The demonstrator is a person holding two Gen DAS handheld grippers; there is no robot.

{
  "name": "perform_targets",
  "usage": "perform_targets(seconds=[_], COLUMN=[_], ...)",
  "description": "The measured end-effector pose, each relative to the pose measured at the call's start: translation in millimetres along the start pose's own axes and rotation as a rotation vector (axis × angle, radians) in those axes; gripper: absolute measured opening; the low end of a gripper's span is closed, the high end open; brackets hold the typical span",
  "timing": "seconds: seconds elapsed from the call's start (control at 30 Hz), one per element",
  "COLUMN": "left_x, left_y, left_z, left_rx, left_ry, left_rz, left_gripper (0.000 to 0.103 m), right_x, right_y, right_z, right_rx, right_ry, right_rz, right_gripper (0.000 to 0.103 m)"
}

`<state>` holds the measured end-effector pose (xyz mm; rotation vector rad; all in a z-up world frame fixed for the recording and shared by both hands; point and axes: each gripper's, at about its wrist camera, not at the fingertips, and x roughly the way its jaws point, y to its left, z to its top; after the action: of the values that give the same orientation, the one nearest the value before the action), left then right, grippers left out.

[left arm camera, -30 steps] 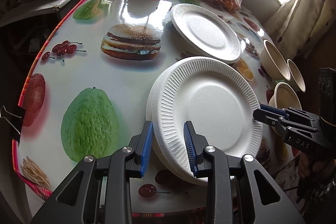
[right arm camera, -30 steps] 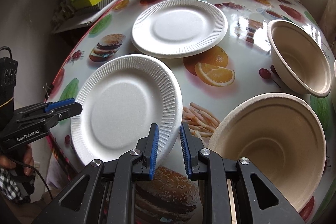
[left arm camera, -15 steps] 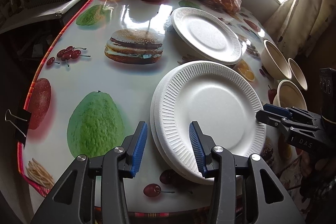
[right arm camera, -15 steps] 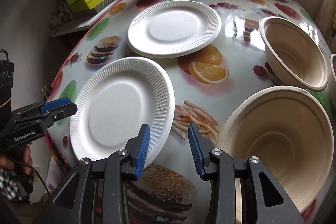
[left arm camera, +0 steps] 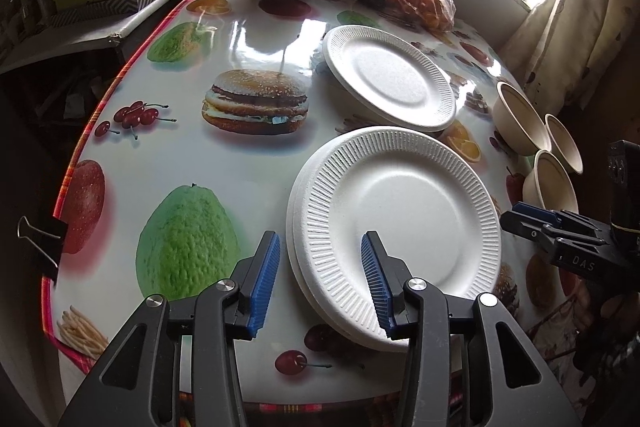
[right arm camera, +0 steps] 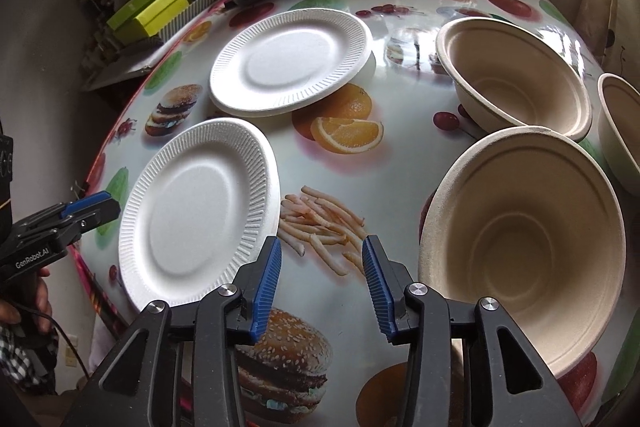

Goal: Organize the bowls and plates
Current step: 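Move the left gripper to the rim of the next white plate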

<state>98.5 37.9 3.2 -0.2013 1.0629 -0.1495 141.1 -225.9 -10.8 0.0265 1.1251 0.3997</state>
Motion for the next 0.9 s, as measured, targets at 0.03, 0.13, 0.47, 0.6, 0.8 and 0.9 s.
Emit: perform_targets(seconds=[0.03, 0.13, 0.47, 0.6, 0.8, 0.9], left_x=[-0.2, -1.4, -4.7, -8.7, -8.9, -4.6], left_y=[0.6, 1.9, 0.4, -0.8, 2.6, 3.1], left_z=[0.4, 1.2, 15.9, 31.1, 56.3, 70.7], left_rx=[-0.002, -0.008, -0.011, -0.006, -0.017, -0.011], left_ry=[-0.002, -0.009, -0.023, -0.039, -0.058, -0.065], left_rz=[-0.001, -0.004, -0.021, -0.027, -0.039, -0.035], left_gripper=[0.047, 0.051, 0.051, 0.051, 0.051, 0.051], right_x=[-0.3, 0.0, -12.1, -18.5, -27.3, -29.2], right_y=[-1.1, -3.0, 4.0, 10.9, 19.1, 16.5], right_z=[-0.6, -1.2, 4.1, 13.1, 36.8, 50.2], right_rx=[0.001, 0.009, -0.009, -0.02, -0.042, -0.041], right_ry=[-0.001, -0.004, -0.034, -0.05, -0.082, -0.099], right_rz=[0.0, 0.007, 0.01, 0.03, 0.029, 0.013], right_gripper=[0.043, 0.043, 0.048, 0.048, 0.048, 0.048])
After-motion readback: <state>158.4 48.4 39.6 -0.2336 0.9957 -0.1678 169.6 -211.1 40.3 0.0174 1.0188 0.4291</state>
